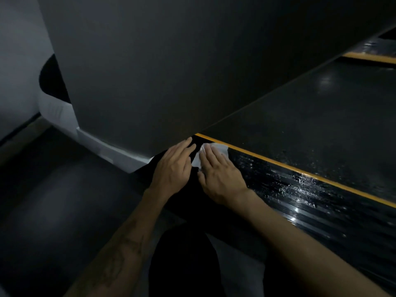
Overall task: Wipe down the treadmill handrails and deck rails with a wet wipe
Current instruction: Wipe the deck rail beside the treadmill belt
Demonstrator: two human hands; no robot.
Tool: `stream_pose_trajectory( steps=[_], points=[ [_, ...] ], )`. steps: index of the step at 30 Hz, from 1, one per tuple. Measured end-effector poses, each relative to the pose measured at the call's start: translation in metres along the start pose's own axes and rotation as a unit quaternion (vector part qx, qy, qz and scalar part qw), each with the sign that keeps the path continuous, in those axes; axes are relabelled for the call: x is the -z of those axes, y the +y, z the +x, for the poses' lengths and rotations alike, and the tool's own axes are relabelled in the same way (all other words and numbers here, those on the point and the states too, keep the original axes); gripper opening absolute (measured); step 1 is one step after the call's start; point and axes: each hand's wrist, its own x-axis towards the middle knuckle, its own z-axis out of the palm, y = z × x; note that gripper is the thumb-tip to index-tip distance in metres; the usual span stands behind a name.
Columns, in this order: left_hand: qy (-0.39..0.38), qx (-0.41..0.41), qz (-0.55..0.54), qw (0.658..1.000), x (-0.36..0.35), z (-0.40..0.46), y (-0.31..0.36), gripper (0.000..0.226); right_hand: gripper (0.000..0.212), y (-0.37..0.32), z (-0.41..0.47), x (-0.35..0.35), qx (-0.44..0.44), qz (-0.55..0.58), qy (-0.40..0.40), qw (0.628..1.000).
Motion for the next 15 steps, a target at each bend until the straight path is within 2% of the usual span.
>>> stream_pose_trajectory(
  steps=[2, 7, 15],
  points=[
    [0.01, 0.002, 0.0, 1.0, 0.001, -0.001, 0.002, 0.054, 0.068, 0.004, 0.0, 0.002, -0.005, 0.002, 0.001, 1.0],
    [0.012, 0.004, -0.003, 1.0, 0.001, -0.003, 0.006, 0.054, 0.074, -0.016, -0.026, -0.012, -0.08, 0.024, 0.016, 0.996],
    [0.012, 0.012, -0.003, 1.0, -0.001, 0.004, 0.004, 0.038, 0.068, -0.003, -0.012, -0.01, -0.009, -0.009, 0.024, 1.0]
  ],
)
